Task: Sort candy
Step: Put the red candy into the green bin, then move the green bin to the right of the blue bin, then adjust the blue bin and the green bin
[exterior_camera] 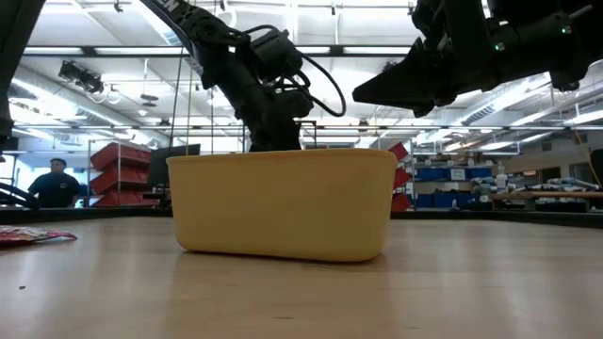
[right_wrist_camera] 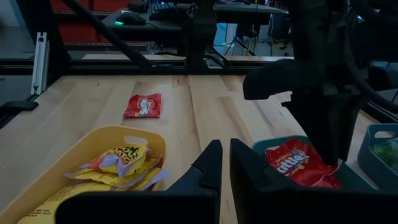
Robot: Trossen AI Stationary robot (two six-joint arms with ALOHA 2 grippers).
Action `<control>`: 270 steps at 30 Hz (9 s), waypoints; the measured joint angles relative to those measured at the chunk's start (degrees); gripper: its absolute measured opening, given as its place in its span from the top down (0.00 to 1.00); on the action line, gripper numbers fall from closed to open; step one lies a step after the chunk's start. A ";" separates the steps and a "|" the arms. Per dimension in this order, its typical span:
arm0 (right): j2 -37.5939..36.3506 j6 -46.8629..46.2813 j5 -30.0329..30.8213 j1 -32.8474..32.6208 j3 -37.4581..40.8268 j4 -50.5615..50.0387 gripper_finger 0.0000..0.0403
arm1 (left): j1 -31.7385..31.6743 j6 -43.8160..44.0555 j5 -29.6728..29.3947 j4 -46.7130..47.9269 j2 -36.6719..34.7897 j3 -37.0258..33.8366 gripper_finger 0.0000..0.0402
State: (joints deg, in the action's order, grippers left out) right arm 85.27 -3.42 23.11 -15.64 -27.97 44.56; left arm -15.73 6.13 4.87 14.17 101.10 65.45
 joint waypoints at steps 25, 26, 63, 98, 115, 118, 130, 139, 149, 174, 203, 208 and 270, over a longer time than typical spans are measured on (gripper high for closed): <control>0.07 0.00 -2.08 5.63 -2.91 -6.11 0.99 | 11.91 -5.59 -9.71 16.12 -14.48 -4.87 0.98; 0.07 -0.11 -2.18 5.48 -2.91 -6.33 0.99 | 13.22 -4.06 -9.66 16.91 -16.20 -6.37 0.99; 0.07 -2.64 -2.23 4.27 -2.91 -7.48 0.93 | 52.88 34.24 -5.34 43.51 -8.95 -11.37 0.66; 0.00 -1.02 -1.71 4.02 -2.91 -7.84 0.95 | 44.81 18.10 -26.14 49.51 -14.86 -1.66 1.00; -16.40 -1.19 9.10 4.13 -2.91 -23.81 0.95 | 17.98 -30.56 -26.61 13.92 -12.03 3.98 1.00; -18.46 -1.51 10.28 4.13 -2.91 -25.56 0.95 | 16.18 -34.41 -26.45 8.36 -8.81 3.98 1.00; -18.84 -3.50 10.52 4.13 -2.89 -29.38 0.96 | 12.53 -34.46 -29.72 -0.74 4.38 3.93 1.00; -18.82 -5.85 9.89 4.57 -2.89 -30.06 0.93 | 13.00 -30.93 -32.98 3.81 6.19 4.41 0.93; -17.79 -6.08 7.26 5.77 -2.90 -29.53 0.93 | 14.95 -27.17 -34.78 13.15 5.81 12.70 0.75; -3.07 -2.99 -6.57 16.20 -2.91 -17.07 1.00 | 15.15 -9.51 -8.80 -17.84 -20.05 -21.97 1.00; 11.60 -20.90 -19.82 32.03 -17.98 -37.70 0.80 | 19.61 2.86 -17.05 -28.66 -31.19 -41.27 1.00; 12.11 -20.85 -18.37 32.34 -18.67 -38.66 0.91 | 19.72 2.92 -17.11 -28.77 -31.19 -41.27 1.00; 0.09 -9.09 -4.94 58.51 -18.53 -52.63 0.57 | 6.81 10.99 -31.58 -28.26 -31.15 -41.27 1.00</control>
State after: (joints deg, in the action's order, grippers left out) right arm 85.36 -12.51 18.17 42.87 -46.50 -8.08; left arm -8.92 17.12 -26.71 -14.09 69.95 24.18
